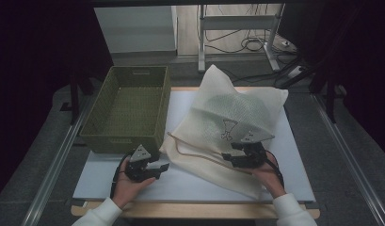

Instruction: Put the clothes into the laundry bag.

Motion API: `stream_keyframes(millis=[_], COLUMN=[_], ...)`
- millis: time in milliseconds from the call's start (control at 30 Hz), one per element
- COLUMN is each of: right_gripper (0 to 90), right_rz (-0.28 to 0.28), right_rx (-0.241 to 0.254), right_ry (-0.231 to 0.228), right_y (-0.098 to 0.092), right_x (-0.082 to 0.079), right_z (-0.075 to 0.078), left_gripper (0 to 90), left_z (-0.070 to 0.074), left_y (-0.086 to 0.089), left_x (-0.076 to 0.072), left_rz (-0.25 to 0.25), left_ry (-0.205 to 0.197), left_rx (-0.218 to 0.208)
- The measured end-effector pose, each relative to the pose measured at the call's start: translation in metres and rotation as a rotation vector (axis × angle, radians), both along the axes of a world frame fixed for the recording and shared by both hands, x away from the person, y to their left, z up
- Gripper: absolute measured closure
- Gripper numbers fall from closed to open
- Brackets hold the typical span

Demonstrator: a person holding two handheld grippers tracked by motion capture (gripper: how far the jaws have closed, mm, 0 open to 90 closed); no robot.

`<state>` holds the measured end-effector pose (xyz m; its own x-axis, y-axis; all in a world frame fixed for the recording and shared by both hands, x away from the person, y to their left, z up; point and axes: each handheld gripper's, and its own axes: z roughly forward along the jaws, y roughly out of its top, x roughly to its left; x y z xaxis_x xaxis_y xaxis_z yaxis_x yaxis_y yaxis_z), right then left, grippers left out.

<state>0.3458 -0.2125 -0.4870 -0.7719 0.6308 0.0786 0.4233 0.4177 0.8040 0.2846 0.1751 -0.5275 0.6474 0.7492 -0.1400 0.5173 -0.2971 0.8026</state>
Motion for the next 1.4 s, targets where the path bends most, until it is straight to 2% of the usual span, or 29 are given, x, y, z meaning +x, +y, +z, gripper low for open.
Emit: stream_keyframes(millis=[333,633,733,833,1033,1267,1400], right_gripper=[36.9,36.8,36.8,36.8,36.9,36.0,33.3], right_rz=[-0.001,-0.058,-0.075,-0.098,-0.13,-0.133,-0.145], right_rx=[0.002,0.005,0.016,0.048,0.058,0.059,0.076], right_ry=[-0.013,-0.049,-0.065,-0.062,-0.045,-0.057,-0.07], right_y=[-0.009,-0.043,-0.053,-0.063,-0.071,-0.07,-0.071], right_x=[-0.013,-0.039,-0.049,-0.054,-0.054,-0.056,-0.057], right_z=[-0.007,-0.011,-0.011,-0.012,-0.018,-0.017,-0.014], left_gripper=[40.1,38.6,38.0,37.1,35.9,35.2,34.1], left_z=[0.002,0.002,0.002,0.002,0.0,-0.001,-0.002], left_y=[0.01,0.028,0.034,0.04,0.044,0.042,0.042], left_x=[-0.003,-0.012,-0.014,-0.014,-0.009,-0.007,-0.006], left_rz=[0.012,0.041,0.049,0.062,0.076,0.065,0.076], left_ry=[0.003,-0.013,-0.019,-0.02,-0.015,-0.007,-0.013], left_rx=[0.015,0.025,0.023,0.022,0.025,0.032,0.048])
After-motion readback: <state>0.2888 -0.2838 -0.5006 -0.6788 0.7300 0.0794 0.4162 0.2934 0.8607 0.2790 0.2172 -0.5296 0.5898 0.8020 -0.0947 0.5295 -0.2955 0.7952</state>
